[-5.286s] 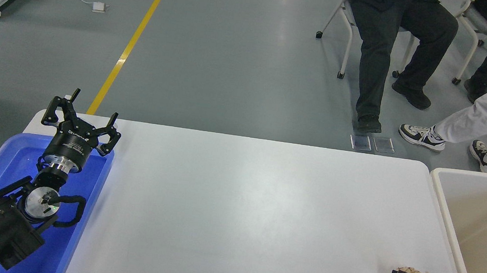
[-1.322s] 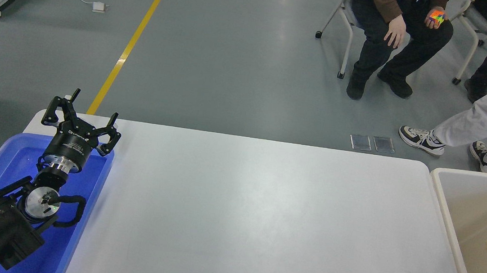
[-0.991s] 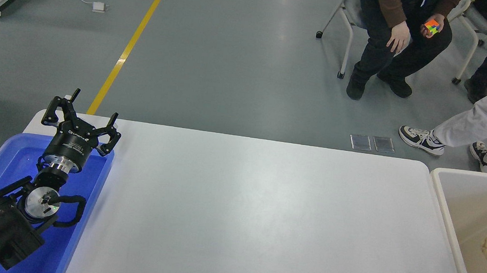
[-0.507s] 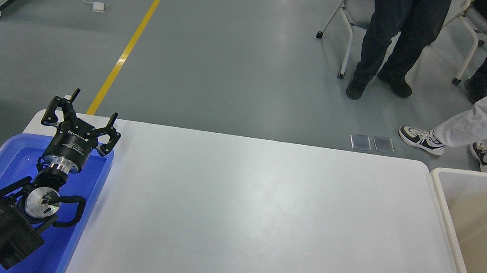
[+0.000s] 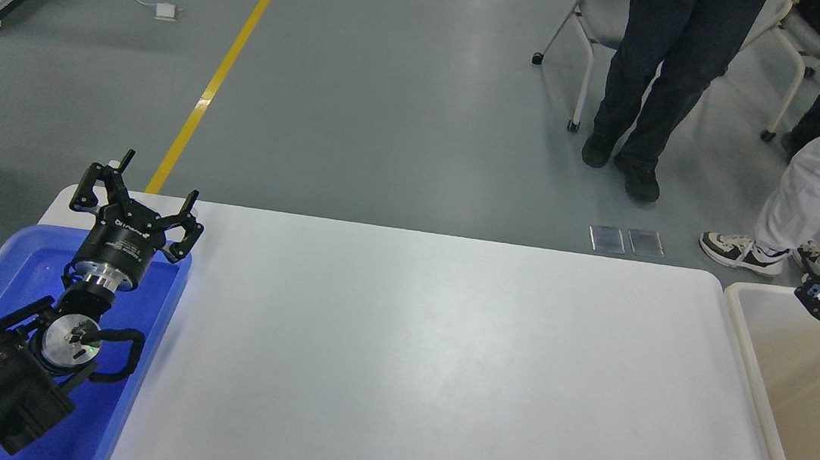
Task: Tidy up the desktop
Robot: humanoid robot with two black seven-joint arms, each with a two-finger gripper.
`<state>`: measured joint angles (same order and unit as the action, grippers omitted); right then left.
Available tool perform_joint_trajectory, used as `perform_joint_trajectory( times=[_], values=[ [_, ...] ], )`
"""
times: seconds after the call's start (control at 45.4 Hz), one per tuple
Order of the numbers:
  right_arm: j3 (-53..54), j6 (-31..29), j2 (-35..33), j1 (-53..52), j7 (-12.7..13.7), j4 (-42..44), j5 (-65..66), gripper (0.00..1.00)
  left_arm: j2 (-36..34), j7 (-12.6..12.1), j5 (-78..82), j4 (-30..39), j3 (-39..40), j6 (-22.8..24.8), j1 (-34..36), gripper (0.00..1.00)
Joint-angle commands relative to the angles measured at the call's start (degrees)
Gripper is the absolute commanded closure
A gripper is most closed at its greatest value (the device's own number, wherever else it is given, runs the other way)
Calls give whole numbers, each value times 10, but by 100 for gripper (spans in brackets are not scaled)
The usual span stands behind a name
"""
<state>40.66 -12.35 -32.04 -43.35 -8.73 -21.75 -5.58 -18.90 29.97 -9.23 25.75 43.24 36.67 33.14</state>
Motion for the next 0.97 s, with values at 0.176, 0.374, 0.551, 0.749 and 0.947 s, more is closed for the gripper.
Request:
perform_joint_trajectory(
  times=[0.176,0.374,0.551,0.749,0.947],
  values=[
    [49,-56,121,-56,0,-60,-19,0,0,0,0,0,0,0,0,0],
    [67,-55,220,-72,0,-59,-19,0,0,0,0,0,0,1,0,0],
    [75,-56,268,-58,-1,-58,-19,0,0,0,0,0,0,1,0,0],
    [94,-63,305,-9,-2,-58,-19,0,0,0,0,0,0,0,0,0],
    [103,-89,314,30,-4,-58,-19,0,0,0,0,0,0,1,0,0]
  ],
)
